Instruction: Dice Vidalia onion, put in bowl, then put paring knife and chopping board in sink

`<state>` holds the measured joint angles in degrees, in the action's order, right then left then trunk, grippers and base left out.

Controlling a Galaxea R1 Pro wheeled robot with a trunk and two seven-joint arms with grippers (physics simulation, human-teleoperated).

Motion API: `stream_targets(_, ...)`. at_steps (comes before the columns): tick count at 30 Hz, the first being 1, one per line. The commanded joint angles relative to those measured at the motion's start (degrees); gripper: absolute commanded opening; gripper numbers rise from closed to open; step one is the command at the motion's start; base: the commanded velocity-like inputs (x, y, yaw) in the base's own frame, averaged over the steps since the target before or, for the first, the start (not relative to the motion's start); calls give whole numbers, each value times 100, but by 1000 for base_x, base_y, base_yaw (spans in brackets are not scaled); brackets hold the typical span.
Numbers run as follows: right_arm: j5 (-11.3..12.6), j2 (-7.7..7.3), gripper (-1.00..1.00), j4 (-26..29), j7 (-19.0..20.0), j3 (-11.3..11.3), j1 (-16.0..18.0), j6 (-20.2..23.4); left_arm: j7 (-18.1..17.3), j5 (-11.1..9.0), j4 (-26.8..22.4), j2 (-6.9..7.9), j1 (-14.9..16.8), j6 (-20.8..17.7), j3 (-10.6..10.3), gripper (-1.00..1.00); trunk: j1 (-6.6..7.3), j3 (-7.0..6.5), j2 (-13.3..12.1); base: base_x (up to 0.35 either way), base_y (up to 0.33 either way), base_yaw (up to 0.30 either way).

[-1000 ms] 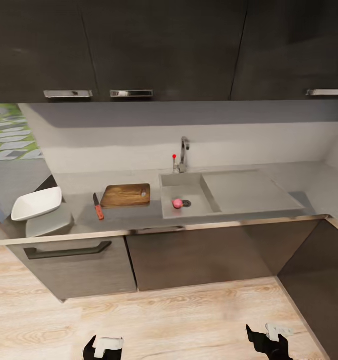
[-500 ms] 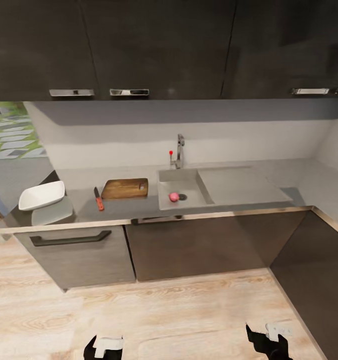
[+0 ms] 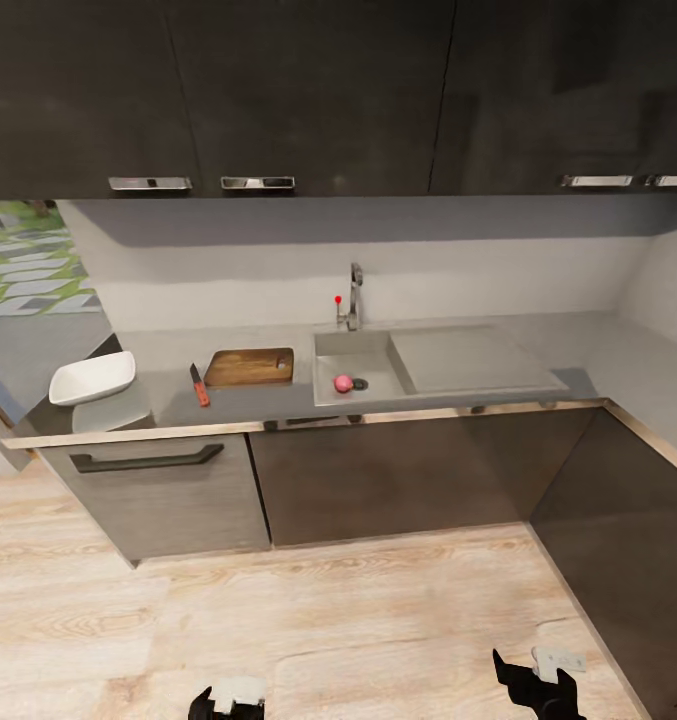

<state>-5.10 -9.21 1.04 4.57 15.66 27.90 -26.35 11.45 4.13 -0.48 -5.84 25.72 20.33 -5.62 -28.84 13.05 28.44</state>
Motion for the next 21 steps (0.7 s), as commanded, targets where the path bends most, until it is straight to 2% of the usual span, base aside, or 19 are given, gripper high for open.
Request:
stream_targets(1,-52,-2,100,-7,18,51,5,-20,58,41,-208,-11,4,-304,-39,100,-2,10,9,-6,-2,0)
stream_targets(3,-52,-2,100,-7,18,51,5,-20,46,34,-1283,-33,4,-1614,-40,100,-2,10,9,-3,-1,0)
stream_targets(4,-51,-2,100,-7,18,51,5,-20,42,32,-1573,-36,4,-1949,-41,100,-2,10,9,-2,-1,0)
stream_targets(6,-52,-2,100,-7,15,55,5,-17,17,29,-2695,-70,3,-3268,-50,100,-2,10,9,-1,0,0)
stream_targets(7,-52,-2,100,-7,10,56,5,-15,10,29,-2958,-88,3,-3581,-52,100,-2,10,9,0,0,0)
stream_targets(8,-50,-2,100,-7,-11,58,5,-14,-12,28,-3472,-136,3,-4183,-56,100,-2,10,9,0,0,0)
stream_targets(9,-51,-2,100,-7,-28,56,5,-13,-28,28,-3721,-161,3,-4464,-59,100,-2,10,9,0,0,0)
stream_targets(10,-50,-2,100,-7,-72,55,5,-9,-65,29,-4193,-201,3,-4989,-70,100,-2,10,9,0,0,0)
stream_targets(12,-48,-2,100,-7,-119,53,5,-7,-108,31,-4637,-233,3,-5459,-111,100,-2,10,9,0,0,0)
stream_targets(13,-46,1,100,-7,-158,53,5,-5,-146,33,-5074,-256,3,-5865,-206,100,-2,10,9,0,0,0)
stream_targets(14,-46,2,100,-7,-172,52,3,-4,-161,32,-5292,-263,3,-6047,-279,100,-2,10,9,0,0,0)
stream_targets(17,-49,11,100,-7,-210,52,5,-3,-196,28,-6375,-285,3,-6852,-726,100,-2,10,9,0,0,0)
stream_targets(20,-46,17,100,-7,-219,51,5,-3,-204,28,-6959,-293,3,-7271,-880,100,-2,10,9,0,0,0)
stream_targets(21,-45,18,100,-7,-222,51,5,-2,-207,27,-7313,-297,6,-7470,-942,100,-2,10,9,0,0,0)
